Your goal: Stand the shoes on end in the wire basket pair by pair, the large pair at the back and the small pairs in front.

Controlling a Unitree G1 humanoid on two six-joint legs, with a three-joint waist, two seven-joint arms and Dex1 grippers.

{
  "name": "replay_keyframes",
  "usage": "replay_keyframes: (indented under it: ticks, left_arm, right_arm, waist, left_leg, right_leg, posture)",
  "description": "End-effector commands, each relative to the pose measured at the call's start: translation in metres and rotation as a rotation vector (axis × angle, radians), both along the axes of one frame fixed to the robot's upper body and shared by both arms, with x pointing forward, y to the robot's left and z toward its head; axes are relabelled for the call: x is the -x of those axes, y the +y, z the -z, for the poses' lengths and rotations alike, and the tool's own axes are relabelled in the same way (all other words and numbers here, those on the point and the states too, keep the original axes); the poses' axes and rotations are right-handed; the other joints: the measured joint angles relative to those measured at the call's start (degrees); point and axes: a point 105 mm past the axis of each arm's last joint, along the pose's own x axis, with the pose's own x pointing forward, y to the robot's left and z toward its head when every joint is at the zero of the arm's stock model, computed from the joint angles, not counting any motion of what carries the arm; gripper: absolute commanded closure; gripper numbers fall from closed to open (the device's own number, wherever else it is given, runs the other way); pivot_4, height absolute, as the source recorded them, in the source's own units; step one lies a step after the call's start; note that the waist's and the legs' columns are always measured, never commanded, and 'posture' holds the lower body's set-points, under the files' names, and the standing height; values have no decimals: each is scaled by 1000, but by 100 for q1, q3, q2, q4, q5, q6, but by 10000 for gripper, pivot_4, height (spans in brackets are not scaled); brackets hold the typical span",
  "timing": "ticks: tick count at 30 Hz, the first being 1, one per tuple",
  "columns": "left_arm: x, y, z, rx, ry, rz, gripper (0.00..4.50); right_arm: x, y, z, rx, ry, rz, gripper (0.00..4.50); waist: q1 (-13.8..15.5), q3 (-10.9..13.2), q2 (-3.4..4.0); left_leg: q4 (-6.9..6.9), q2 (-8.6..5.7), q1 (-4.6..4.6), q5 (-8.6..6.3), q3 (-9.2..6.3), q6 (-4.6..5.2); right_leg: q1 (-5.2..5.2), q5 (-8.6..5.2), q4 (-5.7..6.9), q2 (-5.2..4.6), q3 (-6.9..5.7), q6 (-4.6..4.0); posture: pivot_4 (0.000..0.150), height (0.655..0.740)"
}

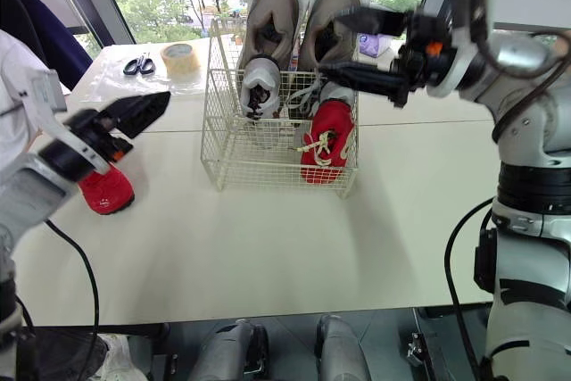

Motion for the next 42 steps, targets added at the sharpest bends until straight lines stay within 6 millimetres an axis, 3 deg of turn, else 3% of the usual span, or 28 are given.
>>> replay_keyframes:
  ticks: [1, 3, 6, 10, 12, 16, 22, 32, 35, 42]
  left_arm:
    - [-10, 43, -5, 7, 74, -211, 0]
    - [-10, 56, -11, 68, 108, -281, 0]
    - [-2, 98, 8, 109, 302, -547, 0]
    - [1, 107, 13, 203, 334, -626, 0]
    - [8, 118, 14, 123, 364, -716, 0]
    - [16, 132, 32, 205, 461, -774, 0]
    - [11, 127, 56, 243, 591, -718, 0]
    - [6, 131, 104, 247, 749, -721, 0]
    - [2, 133, 121, 253, 788, -709, 7129]
    - [-3, 131, 127, 271, 798, -670, 40384]
  right_arm:
    - [20, 8, -2, 81, -27, -66, 932]
    - [22, 9, 5, 136, -6, -77, 932]
    - [20, 9, 24, 257, 38, -72, 932]
    - [0, -4, 58, 431, 50, 33, 932]
    - [-3, -7, 64, 456, 50, 44, 932]
    - [9, -6, 60, 445, 60, -1, 932]
    - [29, -2, 46, 406, 53, -48, 932]
    - [36, -4, 44, 375, 55, -1, 932]
    - [37, -5, 46, 366, 62, 18, 0]
    - [31, -8, 50, 379, 71, 51, 0]
  waist:
    - [4, 0, 0]
    - [14, 1, -3]
    - [7, 10, -22]
    - [-1, 8, -30]
    - [2, 18, -49]
    - [4, 19, -50]
    - [28, 15, -55]
    - [26, 14, -59]
    - [18, 13, -58]
    - [-14, 9, -52]
  left_leg:
    - [-1, 1, 0, 0, 0, 0]
    - [0, 1, -5, 0, 0, -1]
    - [2, -1, -8, 9, 0, -16]
    - [2, -1, -7, 15, 1, -26]
    - [2, -2, -7, 19, 3, -34]
    - [1, -2, -8, 24, 4, -43]
    - [1, -2, -7, 26, 1, -49]
    - [1, -1, -7, 20, 1, -61]
    - [1, -1, -6, 20, 3, -60]
    - [0, 2, 6, 24, 9, -64]
  right_leg:
    - [0, 1, -1, 1, 0, 1]
    - [-1, 6, -2, -3, -1, 12]
    - [-2, 8, -2, -7, 0, 15]
    - [-2, 7, 0, -8, 0, 18]
    - [-2, 8, 2, -10, -1, 17]
    - [-6, 8, 5, -8, -1, 17]
    - [-6, 9, 8, -9, -3, 15]
    - [-9, 12, 8, -13, -4, 11]
    - [-10, 13, 10, -14, -5, 10]
    - [-14, 18, 27, -17, -3, 1]
  posture:
    - [1500, 7400]
    - [1500, 7400]
    - [1500, 7400]
    - [1500, 7400]
    - [1500, 7400]
    - [1500, 7400]
    - [1500, 7400]
    - [1500, 7400]
    - [1500, 7400]
    - [1500, 7400]
